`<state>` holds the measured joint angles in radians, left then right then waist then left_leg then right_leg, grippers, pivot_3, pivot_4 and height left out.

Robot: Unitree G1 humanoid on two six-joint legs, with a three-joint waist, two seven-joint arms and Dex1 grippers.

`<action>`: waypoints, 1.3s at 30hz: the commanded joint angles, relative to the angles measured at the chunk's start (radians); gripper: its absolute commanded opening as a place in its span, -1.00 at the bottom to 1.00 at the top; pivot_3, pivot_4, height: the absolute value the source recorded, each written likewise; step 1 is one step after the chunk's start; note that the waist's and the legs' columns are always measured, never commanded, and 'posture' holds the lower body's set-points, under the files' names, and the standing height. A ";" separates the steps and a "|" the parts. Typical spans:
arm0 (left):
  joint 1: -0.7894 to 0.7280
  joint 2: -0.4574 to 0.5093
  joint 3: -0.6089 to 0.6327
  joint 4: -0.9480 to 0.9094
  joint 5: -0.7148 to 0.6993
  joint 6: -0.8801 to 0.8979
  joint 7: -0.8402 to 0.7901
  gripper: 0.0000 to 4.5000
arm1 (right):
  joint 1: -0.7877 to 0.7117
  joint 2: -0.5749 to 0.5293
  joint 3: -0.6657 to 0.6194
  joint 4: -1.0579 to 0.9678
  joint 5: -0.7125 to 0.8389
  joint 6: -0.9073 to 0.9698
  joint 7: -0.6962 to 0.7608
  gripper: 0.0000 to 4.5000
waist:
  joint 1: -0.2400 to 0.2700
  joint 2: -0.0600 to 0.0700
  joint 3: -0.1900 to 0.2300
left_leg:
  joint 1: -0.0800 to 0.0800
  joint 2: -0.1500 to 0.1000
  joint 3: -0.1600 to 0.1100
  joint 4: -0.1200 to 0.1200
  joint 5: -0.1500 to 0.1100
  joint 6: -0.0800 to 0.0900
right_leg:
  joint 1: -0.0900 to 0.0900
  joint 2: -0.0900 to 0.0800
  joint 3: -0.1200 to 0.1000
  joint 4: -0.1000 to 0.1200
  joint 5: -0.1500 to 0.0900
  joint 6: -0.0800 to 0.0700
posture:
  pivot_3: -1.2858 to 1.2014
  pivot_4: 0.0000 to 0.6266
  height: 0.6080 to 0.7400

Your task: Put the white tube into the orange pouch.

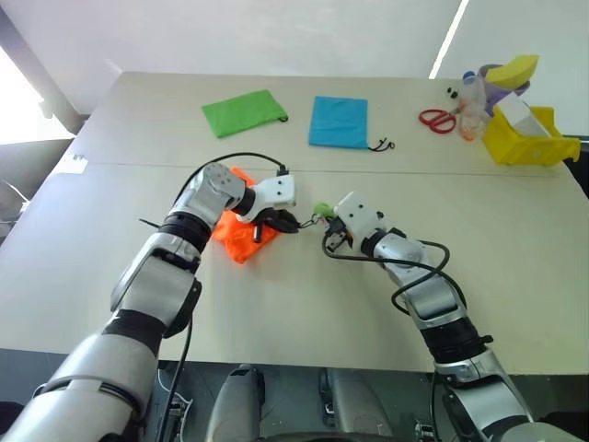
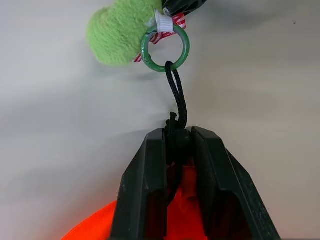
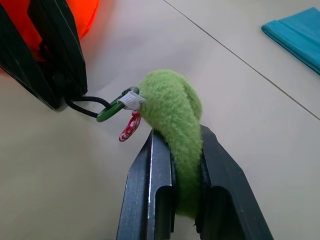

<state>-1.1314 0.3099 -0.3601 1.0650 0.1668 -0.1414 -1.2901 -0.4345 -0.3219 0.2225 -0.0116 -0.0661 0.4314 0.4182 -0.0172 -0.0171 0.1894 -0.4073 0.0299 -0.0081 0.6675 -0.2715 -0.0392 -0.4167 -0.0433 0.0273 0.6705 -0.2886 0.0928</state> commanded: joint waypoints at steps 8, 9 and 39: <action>0.065 0.073 0.019 -0.094 -0.010 0.022 -0.100 -0.89 | -0.024 -0.029 -0.041 0.003 -0.001 -0.032 0.002 -0.91 | -0.005 0.000 0.000 | 0.000 0.000 0.000 0.000 0.000 0.000 | 0.000 0.000 0.000 0.000 0.000 0.000 | 0.03 -0.52 1.00; 0.075 0.089 0.019 -0.101 -0.005 0.011 -0.093 -0.89 | -0.026 -0.037 -0.045 0.009 -0.001 -0.035 0.003 -0.91 | -0.005 0.000 0.000 | 0.000 0.000 0.000 -0.001 0.000 0.000 | -0.001 0.000 0.000 0.000 0.000 0.000 | 0.03 -0.52 1.00; 0.232 0.240 0.166 -0.435 -0.306 0.375 -0.161 -0.89 | -0.073 -0.093 -0.082 0.141 -0.037 -0.068 -0.060 -0.91 | 0.000 0.000 0.000 | 0.000 0.000 0.000 0.002 0.001 -0.001 | 0.000 0.000 0.000 0.002 0.000 0.000 | 0.03 -0.52 1.00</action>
<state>-0.8851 0.5242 -0.2285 0.6196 -0.1230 0.2097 -1.4355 -0.4952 -0.3782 0.2171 0.1229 -0.0744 0.3569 0.4018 -0.0170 -0.0170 0.1894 -0.4075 0.0299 -0.0080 0.6692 -0.2706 -0.0400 -0.4171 -0.0438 0.0274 0.6728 -0.2885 0.0927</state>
